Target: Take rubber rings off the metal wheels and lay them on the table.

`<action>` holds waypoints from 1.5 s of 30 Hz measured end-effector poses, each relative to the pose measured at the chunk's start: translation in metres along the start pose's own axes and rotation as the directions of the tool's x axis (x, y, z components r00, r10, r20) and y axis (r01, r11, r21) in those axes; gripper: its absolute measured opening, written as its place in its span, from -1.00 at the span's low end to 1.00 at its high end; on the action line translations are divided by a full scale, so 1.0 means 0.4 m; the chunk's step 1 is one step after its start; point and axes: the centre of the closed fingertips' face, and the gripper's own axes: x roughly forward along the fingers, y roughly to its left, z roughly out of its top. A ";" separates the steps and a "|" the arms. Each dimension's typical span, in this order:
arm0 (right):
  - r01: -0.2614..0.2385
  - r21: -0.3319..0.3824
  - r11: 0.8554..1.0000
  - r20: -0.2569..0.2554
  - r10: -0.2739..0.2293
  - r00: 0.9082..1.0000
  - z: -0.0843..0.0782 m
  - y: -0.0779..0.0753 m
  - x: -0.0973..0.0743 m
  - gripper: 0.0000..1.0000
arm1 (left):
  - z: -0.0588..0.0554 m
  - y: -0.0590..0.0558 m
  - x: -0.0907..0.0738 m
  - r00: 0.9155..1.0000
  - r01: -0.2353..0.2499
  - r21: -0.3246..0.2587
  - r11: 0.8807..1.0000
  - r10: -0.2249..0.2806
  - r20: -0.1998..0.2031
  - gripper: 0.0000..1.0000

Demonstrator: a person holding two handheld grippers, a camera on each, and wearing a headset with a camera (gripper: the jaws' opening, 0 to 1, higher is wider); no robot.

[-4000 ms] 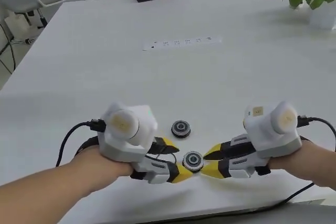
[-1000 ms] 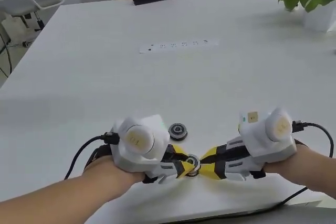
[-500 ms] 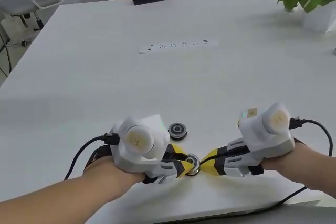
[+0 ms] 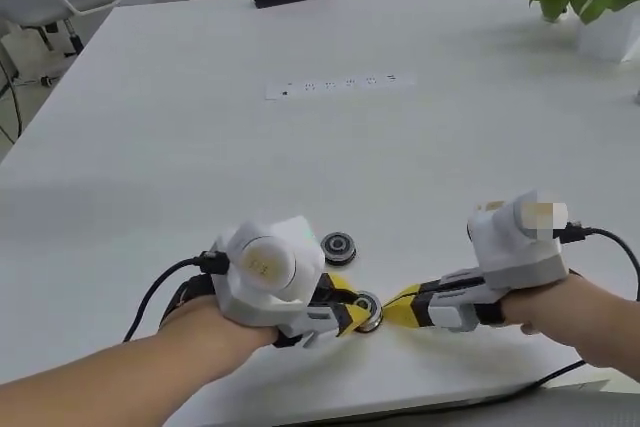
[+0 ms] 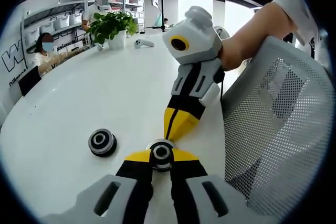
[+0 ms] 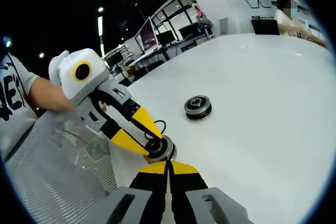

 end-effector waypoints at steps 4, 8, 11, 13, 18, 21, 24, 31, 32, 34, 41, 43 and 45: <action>-0.002 0.023 1.000 0.008 0.002 1.000 0.000 0.000 -0.002 -1.00 | 0.000 0.000 0.000 1.000 -0.002 -0.001 1.000 0.002 0.000 -0.86; -0.005 0.040 0.999 0.017 0.004 1.000 0.000 0.001 -0.004 -1.00 | 0.000 0.000 0.001 1.000 -0.003 -0.003 1.000 0.003 0.001 -0.86; -0.006 0.048 0.999 0.020 0.005 1.000 0.001 0.001 -0.004 -1.00 | 0.000 0.000 0.000 1.000 -0.004 -0.004 1.000 0.004 0.001 -0.86; -0.006 0.054 0.999 0.022 0.005 1.000 0.002 0.001 -0.004 -1.00 | 0.000 0.000 0.000 1.000 -0.005 -0.004 1.000 0.005 0.001 -0.86; -0.010 0.111 0.994 0.070 0.002 0.998 0.020 -0.004 -0.013 -1.00 | 0.000 0.000 0.000 1.000 -0.007 -0.006 1.000 0.007 0.002 -0.86; -0.005 0.092 0.996 0.058 0.000 0.998 0.017 0.003 -0.009 -1.00 | 0.000 -0.001 0.000 1.000 -0.008 -0.005 1.000 0.008 0.002 -0.86; -0.018 0.099 0.995 0.074 0.010 0.997 0.026 0.014 -0.010 -1.00 | 0.001 -0.001 0.000 1.000 -0.009 -0.005 1.000 0.009 0.002 -0.86; -0.025 0.091 0.996 0.078 0.018 0.997 0.032 0.025 -0.009 -1.00 | 0.001 -0.001 0.001 1.000 -0.007 -0.005 1.000 0.007 0.002 -0.86; -0.023 0.079 0.997 0.077 0.017 0.997 0.032 0.026 -0.008 -1.00 | 0.001 -0.001 0.001 1.000 -0.008 -0.005 1.000 0.008 0.002 -0.86; -0.022 0.072 0.997 0.076 0.017 0.997 0.032 0.027 -0.008 -1.00 | 0.001 -0.001 0.000 1.000 -0.009 -0.007 1.000 0.009 0.003 -0.86; -0.026 0.079 0.997 0.079 0.019 0.997 0.034 0.023 -0.008 -1.00 | 0.001 0.000 0.000 1.000 -0.010 -0.008 1.000 0.010 0.002 -0.86; -0.028 0.078 0.997 0.081 0.021 0.997 0.035 0.027 -0.008 -1.00 | 0.001 0.000 0.001 1.000 -0.010 -0.008 1.000 0.010 0.002 -0.86; -0.031 0.077 0.997 0.082 0.024 0.996 0.037 0.030 -0.007 -1.00 | 0.001 0.000 0.001 1.000 -0.011 -0.008 1.000 0.011 0.001 -0.86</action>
